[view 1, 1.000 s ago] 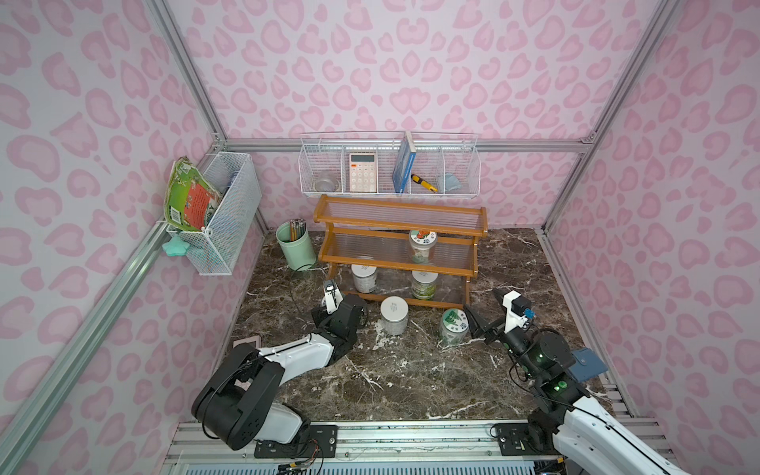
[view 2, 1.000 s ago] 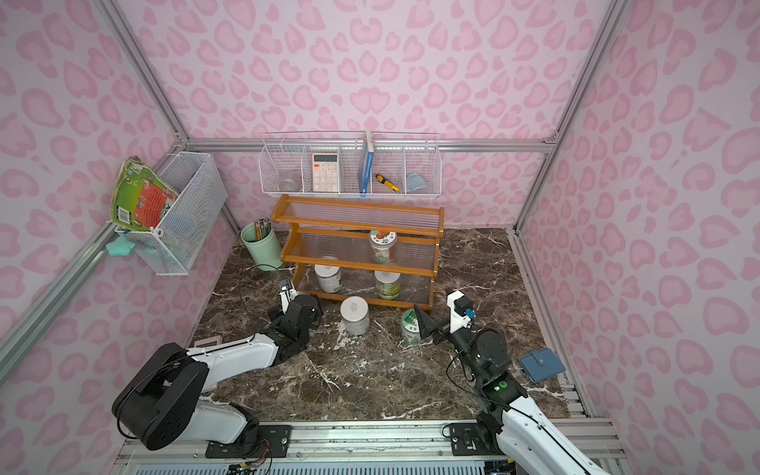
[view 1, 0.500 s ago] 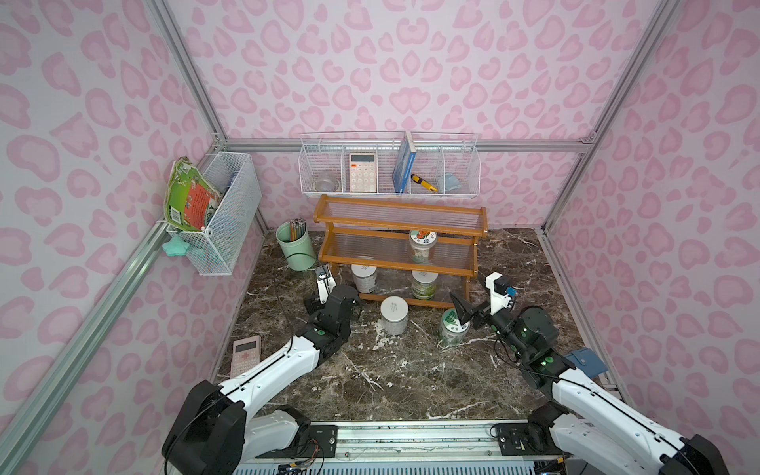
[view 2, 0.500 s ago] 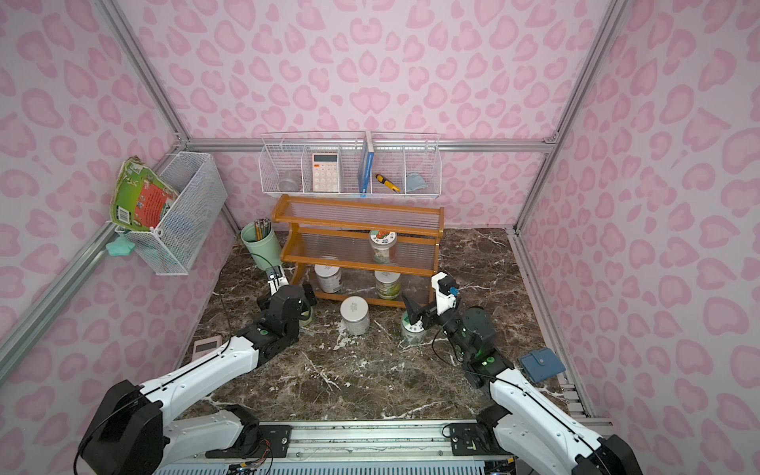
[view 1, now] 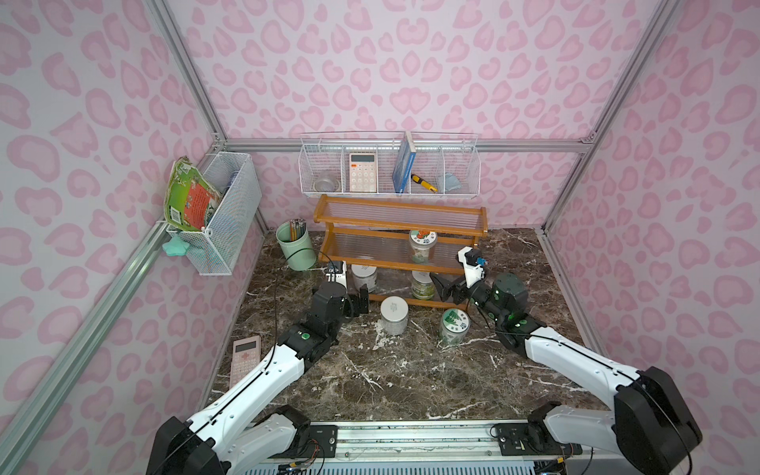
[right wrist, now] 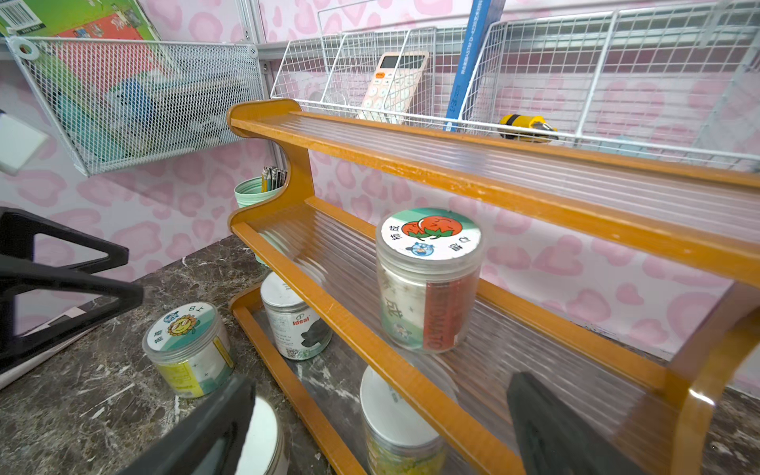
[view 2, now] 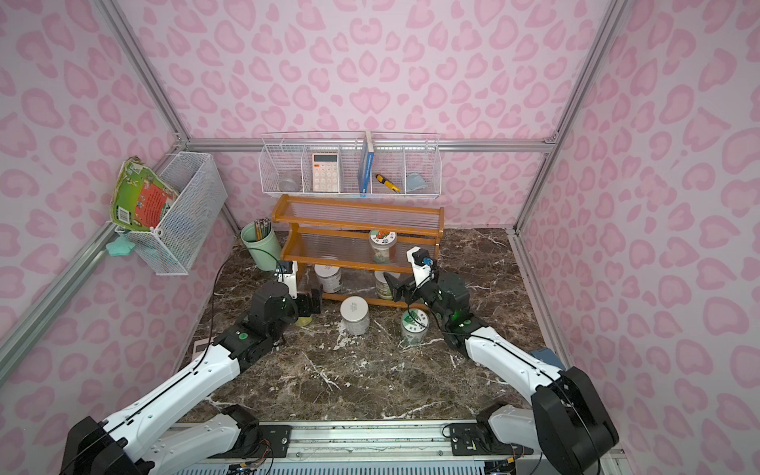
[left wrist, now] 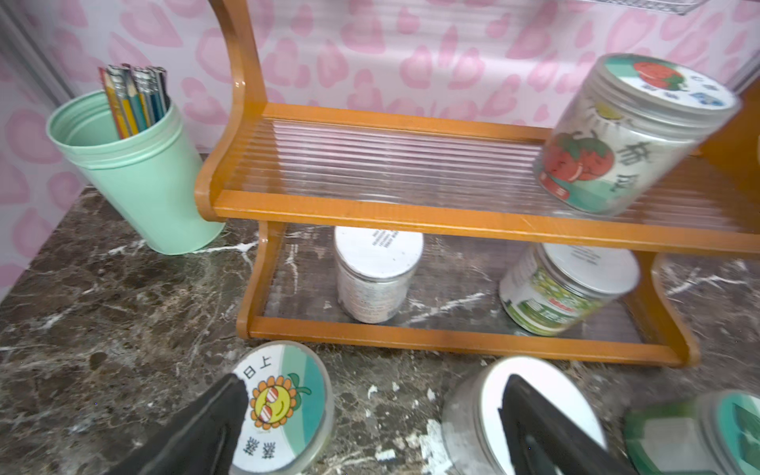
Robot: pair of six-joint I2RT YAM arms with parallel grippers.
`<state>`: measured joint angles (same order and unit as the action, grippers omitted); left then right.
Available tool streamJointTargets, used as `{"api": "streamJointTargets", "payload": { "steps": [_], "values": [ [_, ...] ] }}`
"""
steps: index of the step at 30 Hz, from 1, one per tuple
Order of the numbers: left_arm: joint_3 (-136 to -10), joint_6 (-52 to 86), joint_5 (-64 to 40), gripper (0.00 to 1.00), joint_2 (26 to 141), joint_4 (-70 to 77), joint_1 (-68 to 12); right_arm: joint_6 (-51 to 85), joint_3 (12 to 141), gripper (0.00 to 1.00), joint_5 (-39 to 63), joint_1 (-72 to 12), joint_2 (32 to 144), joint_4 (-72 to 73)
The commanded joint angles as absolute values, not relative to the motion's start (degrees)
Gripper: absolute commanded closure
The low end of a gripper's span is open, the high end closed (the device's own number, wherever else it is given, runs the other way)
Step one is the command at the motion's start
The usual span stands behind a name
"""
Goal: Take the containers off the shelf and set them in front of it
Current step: 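Pick up a container from the shelf.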
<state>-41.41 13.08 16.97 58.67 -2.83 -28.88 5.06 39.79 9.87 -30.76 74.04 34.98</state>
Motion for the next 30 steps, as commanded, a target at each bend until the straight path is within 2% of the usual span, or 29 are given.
{"api": "streamJointTargets", "payload": {
  "steps": [1,18,30],
  "values": [
    [-41.89,11.68,10.07,0.01,57.56,-5.50,-28.75,3.44,42.90,0.01,10.90,-30.41,77.31,37.52],
    [-44.87,16.02,-10.30,0.01,58.40,-10.90,-24.02,3.08,55.81,0.01,9.65,-30.02,92.56,39.84],
    [-43.88,16.97,-12.07,0.01,59.06,-8.54,-21.97,2.64,60.03,0.01,7.56,-30.13,96.69,40.10]
  ]
}}
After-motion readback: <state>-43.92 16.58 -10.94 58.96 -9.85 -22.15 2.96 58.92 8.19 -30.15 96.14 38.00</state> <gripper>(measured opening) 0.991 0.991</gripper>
